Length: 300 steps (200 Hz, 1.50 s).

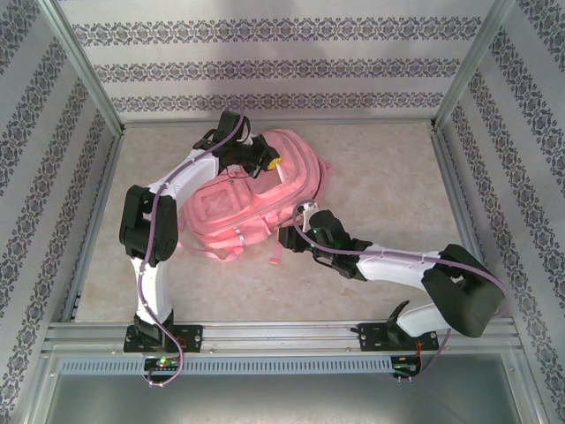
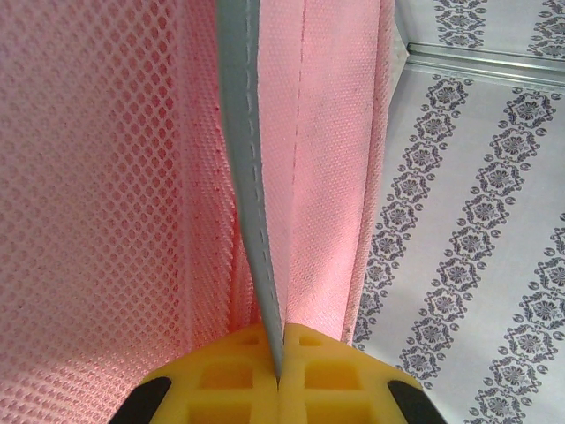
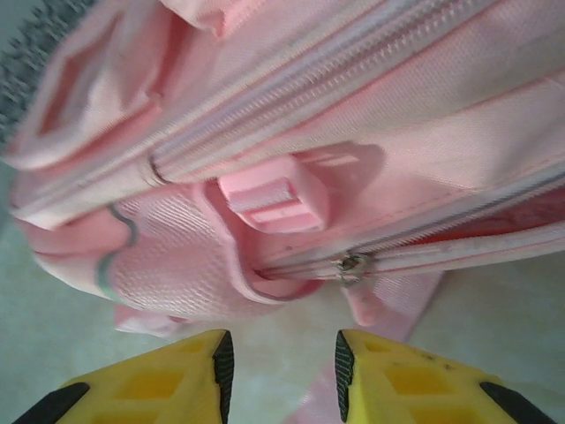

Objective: Pack the student bag

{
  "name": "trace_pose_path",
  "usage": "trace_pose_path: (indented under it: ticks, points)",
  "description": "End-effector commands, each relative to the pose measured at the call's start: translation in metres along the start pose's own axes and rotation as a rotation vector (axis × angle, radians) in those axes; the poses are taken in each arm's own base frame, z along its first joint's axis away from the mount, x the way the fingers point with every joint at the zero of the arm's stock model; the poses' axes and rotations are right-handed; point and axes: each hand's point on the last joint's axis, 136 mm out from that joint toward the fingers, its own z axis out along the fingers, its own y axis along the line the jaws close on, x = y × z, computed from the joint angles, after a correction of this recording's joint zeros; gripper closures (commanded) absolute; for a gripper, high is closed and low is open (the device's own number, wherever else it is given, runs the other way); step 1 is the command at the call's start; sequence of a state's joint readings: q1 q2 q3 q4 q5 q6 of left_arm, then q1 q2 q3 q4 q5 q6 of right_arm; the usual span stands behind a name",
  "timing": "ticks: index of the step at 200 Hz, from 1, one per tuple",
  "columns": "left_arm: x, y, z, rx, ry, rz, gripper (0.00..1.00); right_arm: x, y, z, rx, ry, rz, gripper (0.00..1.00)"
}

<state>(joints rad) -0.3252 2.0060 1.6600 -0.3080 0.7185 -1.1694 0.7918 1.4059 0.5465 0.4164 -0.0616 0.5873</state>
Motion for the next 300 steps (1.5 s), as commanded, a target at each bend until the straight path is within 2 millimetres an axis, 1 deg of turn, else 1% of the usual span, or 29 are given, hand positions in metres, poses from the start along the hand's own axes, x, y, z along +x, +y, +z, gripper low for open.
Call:
trace_pose_path:
  ticks: [1,25,71,93,137,156,167,198,215,226,267,275,300]
  points:
    - [-0.007,0.002,-0.011,-0.016,-0.008,-0.009,1.0,0.013,-0.019,0.004,0.113,0.042,-0.151,0.62]
    - [-0.007,0.001,-0.011,-0.013,-0.007,-0.011,1.0,0.021,-0.016,0.01,0.107,0.057,-0.186,0.62]
    - [-0.006,0.001,-0.01,-0.012,-0.006,-0.012,1.0,0.032,-0.011,0.023,0.098,0.073,-0.201,0.54]
    - [-0.007,0.003,-0.01,-0.014,-0.005,-0.015,1.0,0.033,-0.011,0.031,0.102,0.082,-0.205,0.52]
    - [-0.007,0.004,-0.009,-0.014,-0.004,-0.019,1.0,0.028,-0.017,0.045,0.154,0.075,-0.209,0.54]
    - [-0.007,0.006,-0.008,-0.017,-0.001,-0.022,1.0,0.027,-0.02,0.049,0.168,0.077,-0.21,0.58]
    - [-0.007,0.005,-0.009,-0.015,-0.001,-0.023,1.0,0.027,-0.022,0.051,0.176,0.084,-0.203,0.62]
    - [-0.008,0.006,-0.009,-0.017,-0.003,-0.021,1.0,0.029,-0.034,0.052,0.209,0.1,-0.186,0.85]
    - [-0.008,0.007,-0.009,-0.021,-0.003,-0.023,1.0,0.028,-0.041,0.048,0.223,0.102,-0.18,0.95]
    - [-0.009,0.009,-0.009,-0.024,-0.003,-0.02,1.0,0.026,-0.044,0.045,0.229,0.101,-0.183,0.99]
    - [-0.009,0.011,-0.009,-0.039,-0.003,-0.015,1.0,0.016,-0.052,0.031,0.225,0.097,-0.207,1.0]
    - [-0.008,0.011,-0.01,-0.046,-0.002,-0.008,0.96,0.014,-0.055,0.029,0.227,0.109,-0.207,1.0]
    - [-0.007,0.01,-0.014,-0.061,-0.004,0.011,0.89,0.011,-0.058,0.024,0.227,0.133,-0.217,1.0]
